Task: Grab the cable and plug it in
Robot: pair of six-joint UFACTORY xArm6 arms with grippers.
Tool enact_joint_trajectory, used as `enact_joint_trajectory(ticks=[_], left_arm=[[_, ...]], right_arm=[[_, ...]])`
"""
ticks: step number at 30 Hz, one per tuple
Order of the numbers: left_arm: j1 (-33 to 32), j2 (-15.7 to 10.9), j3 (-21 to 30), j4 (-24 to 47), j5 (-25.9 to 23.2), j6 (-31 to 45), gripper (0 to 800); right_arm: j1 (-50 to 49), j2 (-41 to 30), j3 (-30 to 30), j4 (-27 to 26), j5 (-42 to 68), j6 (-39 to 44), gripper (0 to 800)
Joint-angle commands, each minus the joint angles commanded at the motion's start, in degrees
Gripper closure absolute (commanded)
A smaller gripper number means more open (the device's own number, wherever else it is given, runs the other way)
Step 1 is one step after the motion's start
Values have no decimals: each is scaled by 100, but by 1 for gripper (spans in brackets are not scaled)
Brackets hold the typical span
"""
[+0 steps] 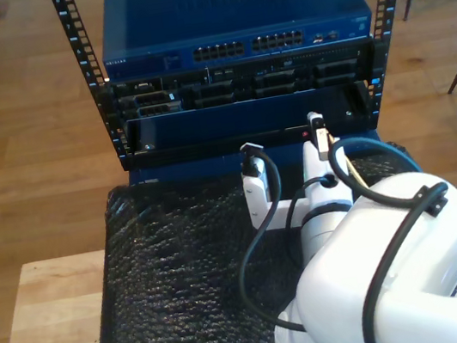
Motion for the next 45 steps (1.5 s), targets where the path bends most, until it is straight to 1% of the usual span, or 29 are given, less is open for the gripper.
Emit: enact_joint_trajectory(ticks=[6,11,22,25,31,45], left_arm=[[0,0,0,0,0,0,0],[0,0,0,-9,0,0,0],[0,0,0,0,0,0,0],[0,0,0,0,0,0,0],[0,0,0,-9,0,0,0],[0,0,0,0,0,0,0]], right_arm=[[44,-26,-53,0,9,0,800],[79,-360,18,-9,9,0,800],[123,-316,53,-18,9,0,800],[158,-308,193,18,9,9,800],[149,-387,149,308,193,9,800],[114,-404,193,255,158,-9,800]])
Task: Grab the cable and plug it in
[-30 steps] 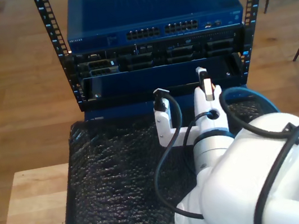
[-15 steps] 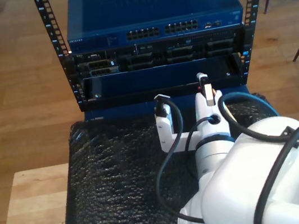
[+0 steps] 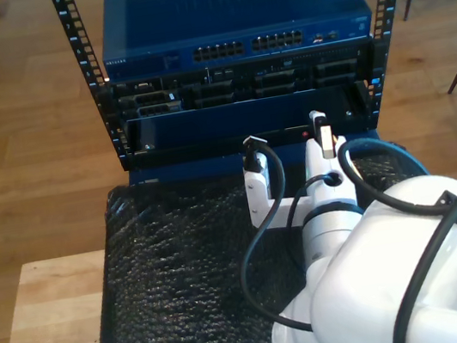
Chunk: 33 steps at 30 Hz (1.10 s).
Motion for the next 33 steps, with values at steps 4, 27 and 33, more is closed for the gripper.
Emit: enact_joint_trajectory(ticks=[4,27,33], left_arm=[[0,0,0,0,0,0,0],[0,0,0,0,0,0,0],[0,0,0,0,0,0,0]], right_arm=[[26,9,-26,18,-35,0,800],[-633,-9,-211,-905,-132,-9,800],[-800,167,-580,-923,-132,-9,800]])
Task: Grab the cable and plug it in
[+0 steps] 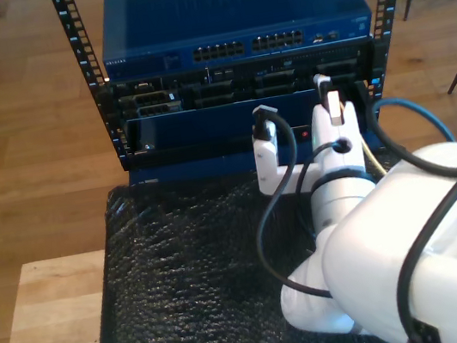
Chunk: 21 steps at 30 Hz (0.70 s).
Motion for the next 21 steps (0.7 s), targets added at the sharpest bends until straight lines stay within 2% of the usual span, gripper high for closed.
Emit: enact_joint_trajectory(ticks=[4,9,14,21], left_arm=[[0,0,0,0,0,0,0],[0,0,0,-9,0,0,0],[0,0,0,0,0,0,0],[0,0,0,-9,0,0,0]], right_arm=[[-26,255,-255,0,-44,9,800],[-26,281,-264,-18,-35,18,800],[-123,281,-334,-369,-44,26,800],[-158,642,-923,-396,-35,18,800]])
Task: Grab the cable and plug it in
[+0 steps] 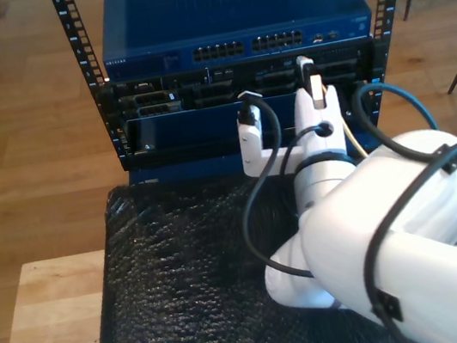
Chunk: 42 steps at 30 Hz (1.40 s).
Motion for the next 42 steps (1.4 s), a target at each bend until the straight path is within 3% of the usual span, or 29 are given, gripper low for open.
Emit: enact_joint_trajectory(ticks=[14,42], left_arm=[[9,9,0,9,0,9,0],[9,9,0,9,0,9,0]], right_arm=[[-132,114,246,9,-229,264,800],[-343,1178,-1125,44,-501,501,800]])
